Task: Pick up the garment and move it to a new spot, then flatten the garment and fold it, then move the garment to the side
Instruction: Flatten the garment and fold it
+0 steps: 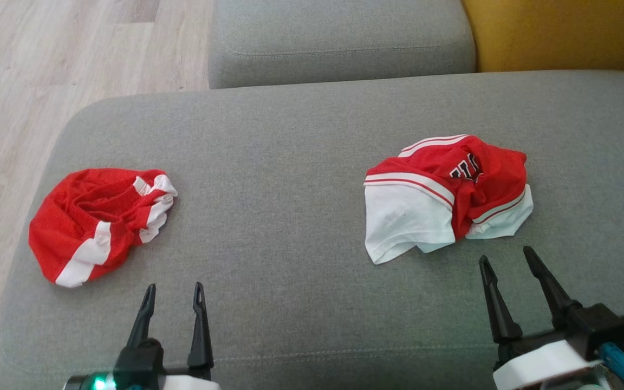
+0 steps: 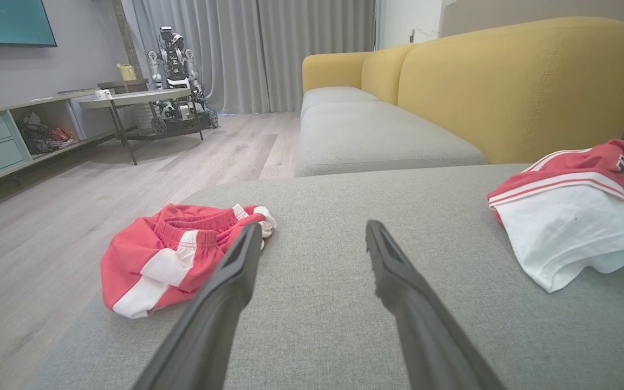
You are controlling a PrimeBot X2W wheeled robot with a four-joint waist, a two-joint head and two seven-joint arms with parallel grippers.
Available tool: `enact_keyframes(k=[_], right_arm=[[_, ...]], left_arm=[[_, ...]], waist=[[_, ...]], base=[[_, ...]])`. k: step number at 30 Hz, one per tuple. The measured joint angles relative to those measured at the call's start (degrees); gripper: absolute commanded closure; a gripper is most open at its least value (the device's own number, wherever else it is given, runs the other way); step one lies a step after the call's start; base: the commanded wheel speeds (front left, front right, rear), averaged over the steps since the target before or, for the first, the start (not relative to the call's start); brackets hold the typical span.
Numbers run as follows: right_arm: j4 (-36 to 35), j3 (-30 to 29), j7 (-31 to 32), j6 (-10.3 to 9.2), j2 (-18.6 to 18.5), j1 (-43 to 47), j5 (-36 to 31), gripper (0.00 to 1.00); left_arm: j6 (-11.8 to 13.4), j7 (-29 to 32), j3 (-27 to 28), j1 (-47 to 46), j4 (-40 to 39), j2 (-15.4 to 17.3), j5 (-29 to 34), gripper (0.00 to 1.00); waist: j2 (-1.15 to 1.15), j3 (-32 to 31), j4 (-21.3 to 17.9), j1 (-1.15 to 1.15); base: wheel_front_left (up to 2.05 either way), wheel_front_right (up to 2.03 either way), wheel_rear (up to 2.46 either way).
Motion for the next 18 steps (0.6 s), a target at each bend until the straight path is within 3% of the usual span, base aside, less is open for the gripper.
enact_keyframes(k=[13,18], right_arm=[[0.08,0.23,0.00,0.00,0.01,0.00,-0.18,0.00],[0.01,0.86,0.00,0.00,0.00,-0.05,-0.42,0.00]], left_arm=[[-0.54,0.00,0.18,0.00,0.63,-0.68,0.27,0.00],[-3.30,0.00,-0.02,-0.42,2.79,-0.84,-0.46,0.00]], waist=[[0.00,-0.30,-0.32,0.00],[0.00,0.29,-0.39,0.00]], base=[[0.00,0.00,0.00],[0.00,0.00,0.00]])
